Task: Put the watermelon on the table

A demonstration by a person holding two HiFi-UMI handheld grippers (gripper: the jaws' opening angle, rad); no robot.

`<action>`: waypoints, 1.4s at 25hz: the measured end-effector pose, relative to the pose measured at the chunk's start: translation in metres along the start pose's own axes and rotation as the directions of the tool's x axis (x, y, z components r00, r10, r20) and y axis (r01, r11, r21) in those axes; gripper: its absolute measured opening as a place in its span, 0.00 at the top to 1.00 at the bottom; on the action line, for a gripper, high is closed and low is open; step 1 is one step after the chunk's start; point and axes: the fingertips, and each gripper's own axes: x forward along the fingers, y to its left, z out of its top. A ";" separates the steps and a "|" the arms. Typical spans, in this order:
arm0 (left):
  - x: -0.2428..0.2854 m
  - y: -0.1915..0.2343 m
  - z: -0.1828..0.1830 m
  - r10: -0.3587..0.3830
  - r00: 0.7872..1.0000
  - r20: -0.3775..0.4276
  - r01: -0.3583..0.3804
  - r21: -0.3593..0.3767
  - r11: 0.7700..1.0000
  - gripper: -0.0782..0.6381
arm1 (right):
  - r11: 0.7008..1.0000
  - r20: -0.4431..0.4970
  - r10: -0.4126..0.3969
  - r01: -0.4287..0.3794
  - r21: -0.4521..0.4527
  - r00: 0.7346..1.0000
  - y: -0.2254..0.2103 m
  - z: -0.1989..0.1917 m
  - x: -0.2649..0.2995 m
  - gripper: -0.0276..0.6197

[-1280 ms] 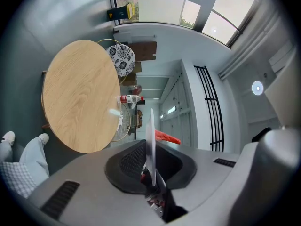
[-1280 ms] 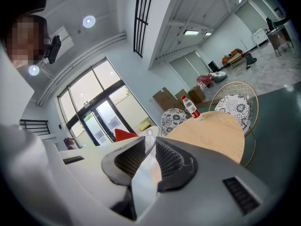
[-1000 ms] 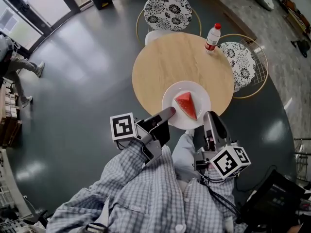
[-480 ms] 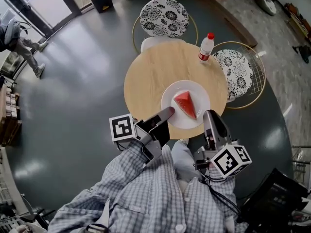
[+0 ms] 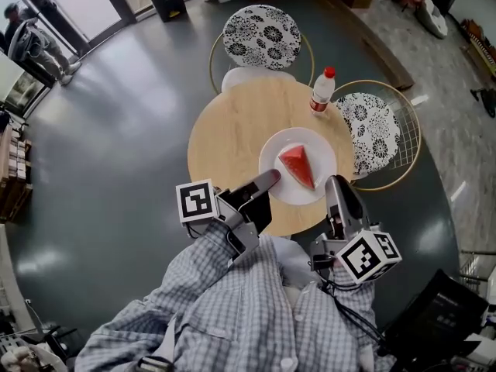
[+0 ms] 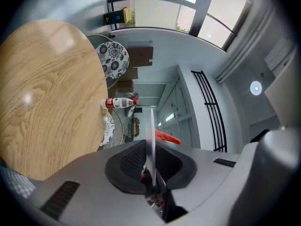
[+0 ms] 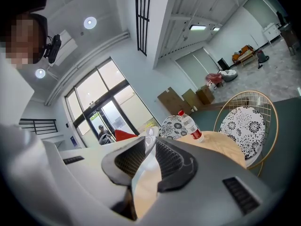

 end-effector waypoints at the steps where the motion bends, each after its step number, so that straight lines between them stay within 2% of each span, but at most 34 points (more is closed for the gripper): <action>1: 0.000 -0.001 0.000 -0.001 1.000 0.001 0.001 0.000 1.000 0.84 | 1.000 -0.002 -0.001 0.001 -0.001 1.000 0.001 0.001 0.000 0.84; 8: 0.005 -0.006 -0.002 0.004 1.000 -0.011 -0.004 -0.003 1.000 0.84 | 1.000 -0.016 -0.020 0.020 -0.003 1.000 0.000 0.008 -0.002 0.84; 15: 0.066 0.029 0.004 0.035 0.999 -0.032 -0.035 0.003 0.999 0.84 | 0.999 -0.063 -0.040 0.041 0.015 0.997 -0.067 0.021 0.019 0.84; 22: 0.073 0.047 0.005 0.051 0.998 -0.042 -0.051 -0.014 0.999 0.84 | 0.997 -0.121 -0.073 0.075 0.011 0.990 -0.085 0.008 0.024 0.84; 28: 0.101 0.086 0.011 0.076 0.996 -0.051 -0.077 -0.014 0.997 0.84 | 0.993 -0.174 -0.117 0.120 0.007 0.978 -0.130 -0.002 0.041 0.85; 35: 0.120 0.123 0.019 0.088 0.994 -0.066 -0.091 -0.049 0.995 0.84 | 0.985 -0.186 -0.158 0.167 0.034 0.970 -0.166 -0.014 0.057 0.85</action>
